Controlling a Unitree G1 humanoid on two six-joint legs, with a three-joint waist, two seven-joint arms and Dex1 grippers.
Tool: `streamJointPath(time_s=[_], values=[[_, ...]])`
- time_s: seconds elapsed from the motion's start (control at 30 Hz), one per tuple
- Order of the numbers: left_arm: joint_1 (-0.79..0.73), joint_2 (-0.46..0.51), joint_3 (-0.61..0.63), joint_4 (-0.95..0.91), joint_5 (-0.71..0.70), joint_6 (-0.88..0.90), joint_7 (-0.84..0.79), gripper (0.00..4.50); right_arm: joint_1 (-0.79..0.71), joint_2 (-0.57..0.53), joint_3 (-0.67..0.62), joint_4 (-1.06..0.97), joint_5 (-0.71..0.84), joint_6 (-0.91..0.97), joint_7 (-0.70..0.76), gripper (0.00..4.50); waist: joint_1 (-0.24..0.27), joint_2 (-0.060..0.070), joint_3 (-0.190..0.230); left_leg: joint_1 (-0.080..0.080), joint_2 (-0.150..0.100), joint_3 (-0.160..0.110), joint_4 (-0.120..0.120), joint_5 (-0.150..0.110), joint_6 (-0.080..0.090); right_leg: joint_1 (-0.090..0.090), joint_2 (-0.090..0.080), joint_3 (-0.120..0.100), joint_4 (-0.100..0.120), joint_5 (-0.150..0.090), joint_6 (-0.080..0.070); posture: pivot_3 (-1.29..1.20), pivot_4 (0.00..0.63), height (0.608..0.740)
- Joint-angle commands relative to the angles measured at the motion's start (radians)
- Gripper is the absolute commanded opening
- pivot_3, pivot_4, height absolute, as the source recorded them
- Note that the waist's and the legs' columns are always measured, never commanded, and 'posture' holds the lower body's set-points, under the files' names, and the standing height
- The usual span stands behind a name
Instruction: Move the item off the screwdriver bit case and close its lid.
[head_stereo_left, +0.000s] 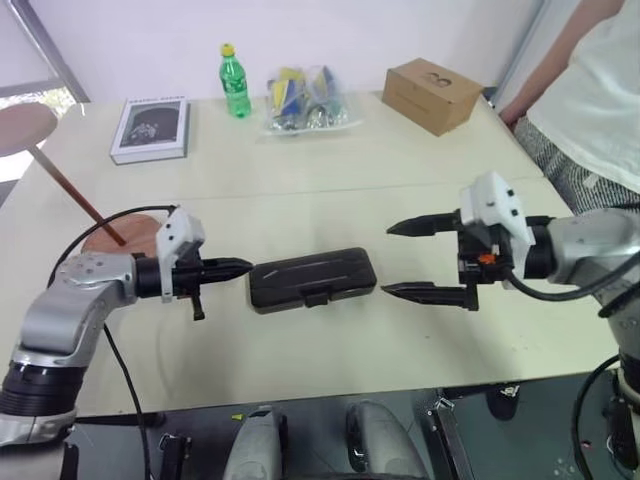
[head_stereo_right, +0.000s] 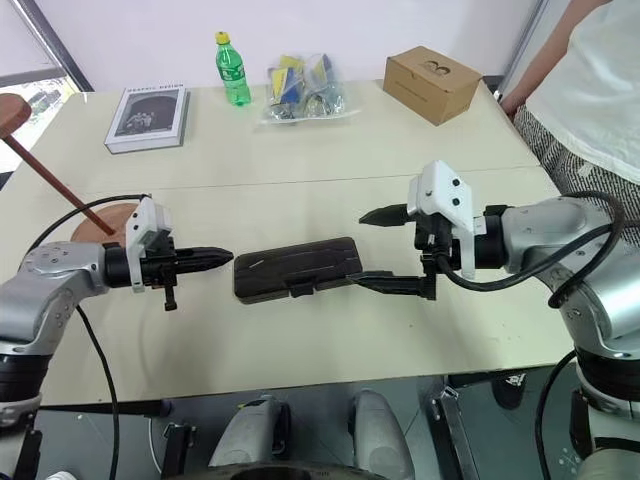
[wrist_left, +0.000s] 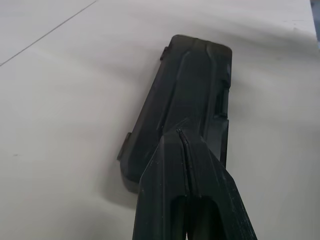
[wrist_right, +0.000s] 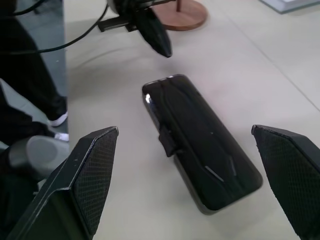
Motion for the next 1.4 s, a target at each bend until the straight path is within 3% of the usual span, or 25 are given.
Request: streamJointPath(time_s=[0.03, 0.1, 0.17, 0.33, 0.37, 0.43, 0.67, 0.93, 1.07, 1.4], values=[[-0.116, -0.018, -0.027, 0.091, 0.036, -0.048, 0.003, 0.0, 0.013, 0.046, 0.005, -0.01, -0.018, 0.01, -0.134, 4.46, 0.001, -0.001, 0.0, 0.0, 0.0, 0.0, 0.0, 0.0, 0.0, 0.0, 0.0, 0.0, 0.0, 0.0, 0.0, 0.0, 0.15, 0.74], [-0.229, -0.051, -0.067, 0.205, 0.068, -0.083, -0.014, 0.0, 0.025, 0.118, 0.029, 0.015, -0.036, 0.091, -0.272, 4.46, 0.003, -0.002, -0.001, 0.0, 0.0, 0.0, 0.0, 0.0, 0.0, 0.0, 0.0, 0.0, 0.0, 0.0, 0.0, 0.0, 0.15, 0.74], [-0.389, -0.1, -0.123, 0.406, 0.129, -0.151, -0.053, 0.0, 0.08, 0.234, -0.006, -0.032, 0.081, 0.225, -0.365, 4.46, 0.003, -0.004, -0.002, -0.002, -0.001, 0.001, 0.001, 0.0, 0.0, -0.001, 0.0, 0.001, 0.0, 0.0, 0.0, 0.0, 0.15, 0.74], [-0.616, -0.185, -0.192, 0.802, 0.244, -0.331, -0.135, 0.0, 0.123, 0.411, -0.077, -0.101, 0.235, 0.405, -0.524, 4.46, 0.003, -0.006, 0.0, -0.003, -0.001, -0.001, 0.001, -0.001, 0.002, 0.0, 0.0, -0.002, 0.0, 0.0, 0.001, 0.0, 0.15, 0.74], [-0.647, -0.202, -0.197, 0.867, 0.261, -0.36, -0.144, 0.0, 0.12, 0.44, -0.088, -0.097, 0.249, 0.437, -0.557, 4.23, -0.001, -0.006, 0.0, -0.003, -0.001, -0.001, 0.001, -0.001, 0.002, -0.001, 0.0, -0.002, 0.0, 0.0, 0.001, 0.0, 0.15, 0.74], [-0.699, -0.243, -0.218, 0.991, 0.304, -0.426, -0.16, 0.0, 0.126, 0.478, -0.069, -0.091, 0.246, 0.479, -0.615, 3.63, -0.002, -0.006, 0.0, -0.002, -0.001, -0.001, 0.001, -0.001, 0.002, 0.0, 0.0, -0.001, 0.0, 0.0, 0.001, 0.0, 0.15, 0.74], [-0.749, -0.327, -0.269, 1.176, 0.411, -0.583, -0.235, 0.0, 0.147, 0.575, -0.016, -0.109, 0.263, 0.58, -0.716, 0.03, -0.002, -0.006, 0.0, -0.004, -0.001, -0.001, 0.001, -0.001, 0.002, -0.002, 0.001, -0.001, 0.001, 0.0, 0.001, 0.0, 0.15, 0.74], [-0.763, -0.376, -0.262, 1.245, 0.464, -0.659, -0.244, 0.0, 0.104, 0.717, -0.038, -0.028, 0.29, 0.647, -0.833, 0.03, -0.001, -0.006, 0.0, -0.004, -0.001, -0.002, 0.001, -0.001, 0.002, -0.002, 0.0, -0.002, 0.001, 0.0, 0.001, 0.0, 0.15, 0.74], [-0.768, -0.4, -0.258, 1.263, 0.479, -0.672, -0.233, 0.0, 0.089, 0.857, -0.049, 0.087, 0.266, 0.647, -1.001, 0.03, -0.003, -0.006, 0.0, -0.004, -0.001, -0.002, 0.001, -0.001, 0.002, -0.002, 0.001, -0.002, 0.001, 0.0, 0.001, 0.0, 0.15, 0.74], [-0.766, -0.416, -0.255, 1.266, 0.496, -0.71, -0.221, 0.0, 0.168, 0.9, -0.038, 0.127, 0.392, 0.647, -1.226, 0.03, -0.005, -0.006, 0.0, -0.007, -0.001, -0.002, 0.001, -0.001, 0.002, -0.004, 0.0, -0.002, 0.001, 0.0, 0.001, 0.0, 0.15, 0.74]])
